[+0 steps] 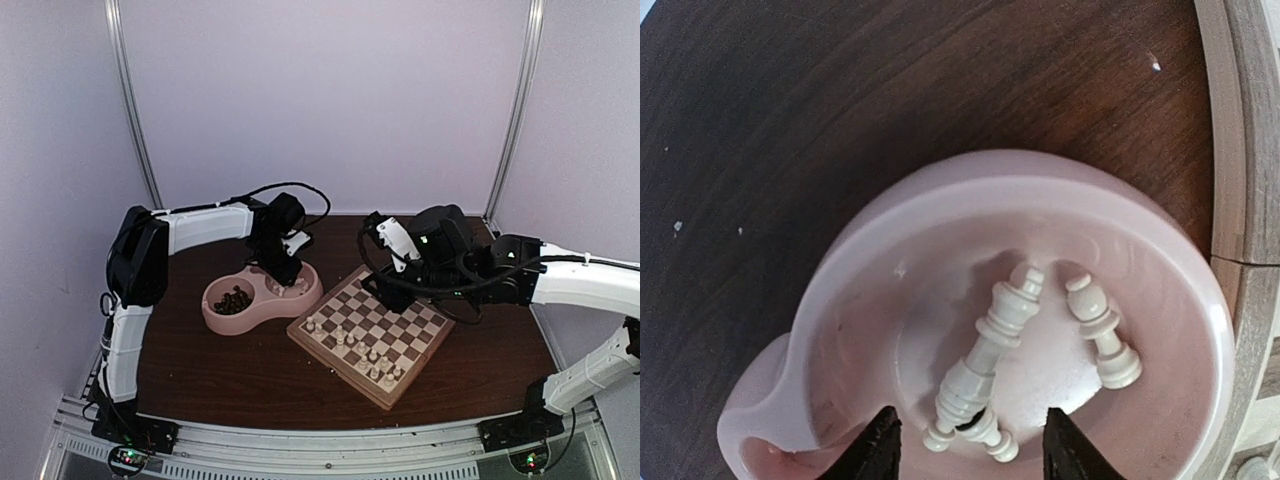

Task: Set up the chess pieces on the board
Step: Pick up the chess pile from the storage box.

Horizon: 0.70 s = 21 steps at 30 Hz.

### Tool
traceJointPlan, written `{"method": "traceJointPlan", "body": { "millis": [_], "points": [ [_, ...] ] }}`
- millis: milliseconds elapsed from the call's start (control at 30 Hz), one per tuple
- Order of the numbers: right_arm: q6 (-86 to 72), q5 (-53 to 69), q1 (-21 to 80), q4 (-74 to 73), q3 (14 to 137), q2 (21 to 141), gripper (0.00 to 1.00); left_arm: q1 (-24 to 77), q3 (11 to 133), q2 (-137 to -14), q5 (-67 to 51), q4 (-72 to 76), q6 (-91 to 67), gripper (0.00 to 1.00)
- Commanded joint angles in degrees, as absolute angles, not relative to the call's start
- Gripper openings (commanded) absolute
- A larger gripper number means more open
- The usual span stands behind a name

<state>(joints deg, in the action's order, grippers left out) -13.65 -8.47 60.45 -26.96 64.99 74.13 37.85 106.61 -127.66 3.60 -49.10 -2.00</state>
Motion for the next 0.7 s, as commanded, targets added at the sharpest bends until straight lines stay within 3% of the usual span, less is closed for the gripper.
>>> {"method": "traceJointPlan", "body": {
  "millis": [0,500,667],
  "points": [
    [-13.1,-9.36,60.21,-25.4,64.34,72.43,0.39,37.03,110.15,-131.09,2.69,-51.79,0.26,0.5],
    [-14.33,-9.89,60.21,-24.62,64.1,72.18,0.38,36.74,113.25,-133.93,-3.07,-55.79,1.58,0.17],
    [-15.86,-9.99,60.21,-24.77,64.03,72.07,0.38,36.74,111.48,-129.46,-2.4,-54.32,0.54,0.13]
  ]
}}
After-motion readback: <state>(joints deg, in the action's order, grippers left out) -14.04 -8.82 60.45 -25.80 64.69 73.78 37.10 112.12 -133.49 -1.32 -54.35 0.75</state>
